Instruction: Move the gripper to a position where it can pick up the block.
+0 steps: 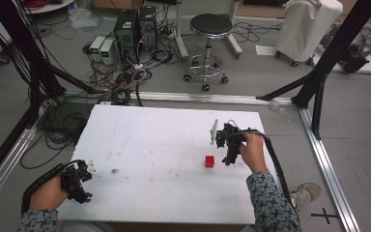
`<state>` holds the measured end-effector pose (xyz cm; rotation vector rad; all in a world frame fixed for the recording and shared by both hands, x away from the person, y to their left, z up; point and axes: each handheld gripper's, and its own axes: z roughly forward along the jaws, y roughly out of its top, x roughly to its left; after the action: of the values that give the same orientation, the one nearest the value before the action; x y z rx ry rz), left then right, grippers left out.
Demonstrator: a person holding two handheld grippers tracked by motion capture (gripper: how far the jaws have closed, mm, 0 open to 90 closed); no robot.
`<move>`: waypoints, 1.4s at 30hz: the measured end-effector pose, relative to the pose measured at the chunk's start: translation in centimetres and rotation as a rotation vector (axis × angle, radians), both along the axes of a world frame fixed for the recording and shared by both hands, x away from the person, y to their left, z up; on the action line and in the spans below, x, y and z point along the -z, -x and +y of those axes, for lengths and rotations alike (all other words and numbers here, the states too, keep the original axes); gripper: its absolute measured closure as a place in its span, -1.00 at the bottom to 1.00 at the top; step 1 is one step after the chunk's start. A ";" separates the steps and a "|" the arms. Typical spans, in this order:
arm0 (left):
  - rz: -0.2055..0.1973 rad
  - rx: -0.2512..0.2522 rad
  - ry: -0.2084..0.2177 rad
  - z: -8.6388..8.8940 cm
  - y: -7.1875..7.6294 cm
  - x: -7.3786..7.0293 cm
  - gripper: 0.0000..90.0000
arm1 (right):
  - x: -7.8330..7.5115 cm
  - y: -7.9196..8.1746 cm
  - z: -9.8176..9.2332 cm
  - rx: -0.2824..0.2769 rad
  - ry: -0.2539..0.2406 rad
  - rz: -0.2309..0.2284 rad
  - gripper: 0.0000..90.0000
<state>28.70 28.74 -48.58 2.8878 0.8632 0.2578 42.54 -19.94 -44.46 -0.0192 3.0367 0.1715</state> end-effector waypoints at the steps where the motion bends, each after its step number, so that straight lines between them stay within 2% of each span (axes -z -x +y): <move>1: 0.001 0.000 0.002 0.0 0.0 0.0 -0.53 | 0.6 -0.1 0.8 -0.006 0.001 0.009 -0.94; 5: -0.002 -0.005 0.009 0.1 0.1 0.0 -0.53 | 1.3 -0.2 1.5 -0.014 0.003 0.013 -0.94; 8: 0.001 -0.003 0.007 0.2 0.0 0.0 -0.53 | 2.5 -0.2 2.2 -0.024 0.043 0.013 -0.94; 18: 0.004 -0.003 0.010 0.1 0.0 0.2 -0.53 | 4.3 -0.3 3.2 -0.024 0.059 0.026 -0.94; 23: 0.005 -0.002 0.018 0.1 0.0 0.2 -0.53 | 5.7 -0.4 4.0 -0.020 0.099 0.033 -0.94; 24: 0.004 -0.003 0.018 0.1 0.0 0.2 -0.53 | 5.8 -0.3 4.1 -0.002 0.110 0.038 -0.94; 26: 0.004 -0.001 0.019 0.1 0.0 0.2 -0.53 | 6.3 -0.4 4.4 -0.021 0.109 0.040 -0.94; 30: 0.004 -0.002 0.017 0.1 -0.1 0.2 -0.53 | 6.8 -0.5 4.6 -0.022 0.094 0.054 -0.94; 31: 0.004 -0.002 0.018 0.1 -0.1 0.2 -0.53 | 7.0 -0.5 4.4 0.010 0.090 0.060 -0.94; 34: 0.005 -0.002 0.017 0.1 -0.1 0.2 -0.53 | 7.2 -0.7 4.3 -0.007 0.081 0.059 -0.94; 37: 0.006 0.000 0.017 0.0 -0.1 0.2 -0.53 | 7.4 -0.6 4.2 0.021 0.089 0.066 -0.94; 38: 0.006 0.001 0.018 0.0 -0.1 0.2 -0.53 | 7.4 -0.6 4.2 0.030 0.075 0.070 -0.94; 42: 0.006 0.000 0.017 0.0 -0.1 0.2 -0.53 | 7.5 -0.6 4.3 0.030 0.067 0.073 -0.94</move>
<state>28.78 28.78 -48.79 2.8748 0.8621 0.2413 43.12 -15.65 -51.94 0.0286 3.1127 0.0698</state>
